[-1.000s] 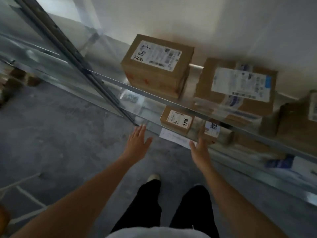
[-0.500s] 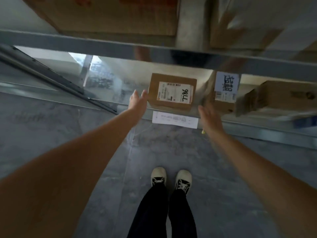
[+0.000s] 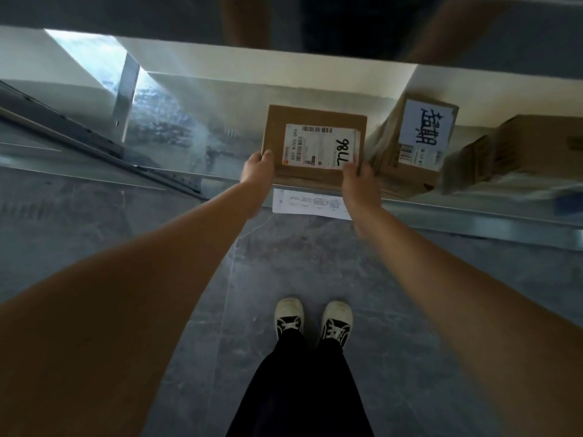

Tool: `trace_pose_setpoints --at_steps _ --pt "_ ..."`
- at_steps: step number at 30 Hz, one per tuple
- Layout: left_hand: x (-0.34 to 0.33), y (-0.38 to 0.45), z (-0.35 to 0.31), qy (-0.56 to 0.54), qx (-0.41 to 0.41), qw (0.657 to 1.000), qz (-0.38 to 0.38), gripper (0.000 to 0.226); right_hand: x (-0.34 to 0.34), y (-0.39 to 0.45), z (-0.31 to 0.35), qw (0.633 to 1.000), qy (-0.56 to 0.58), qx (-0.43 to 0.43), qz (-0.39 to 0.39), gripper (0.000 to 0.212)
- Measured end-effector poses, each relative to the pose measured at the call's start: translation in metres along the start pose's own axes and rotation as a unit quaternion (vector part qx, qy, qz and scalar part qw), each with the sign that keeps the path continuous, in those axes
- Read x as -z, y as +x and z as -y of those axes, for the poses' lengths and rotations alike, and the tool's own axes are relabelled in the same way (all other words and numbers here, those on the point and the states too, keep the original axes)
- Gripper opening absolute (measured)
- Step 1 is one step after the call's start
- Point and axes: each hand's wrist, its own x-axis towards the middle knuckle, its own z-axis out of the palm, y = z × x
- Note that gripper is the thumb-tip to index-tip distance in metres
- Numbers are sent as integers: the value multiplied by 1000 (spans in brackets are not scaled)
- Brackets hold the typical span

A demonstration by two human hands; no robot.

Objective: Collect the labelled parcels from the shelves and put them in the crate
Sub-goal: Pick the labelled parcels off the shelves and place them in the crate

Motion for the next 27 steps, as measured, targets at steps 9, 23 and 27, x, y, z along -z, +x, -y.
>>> trace_pose_setpoints --at_steps 9,23,27 --pt "2 -18 39 -148 -98 983 -47 32 6 -26 -12 988 65 134 -38 29" --pt "38 -4 22 -174 -83 978 -75 31 0 -20 13 990 33 121 64 34" --pt "42 3 19 -168 -73 981 -61 30 -4 -11 9 991 58 82 89 38"
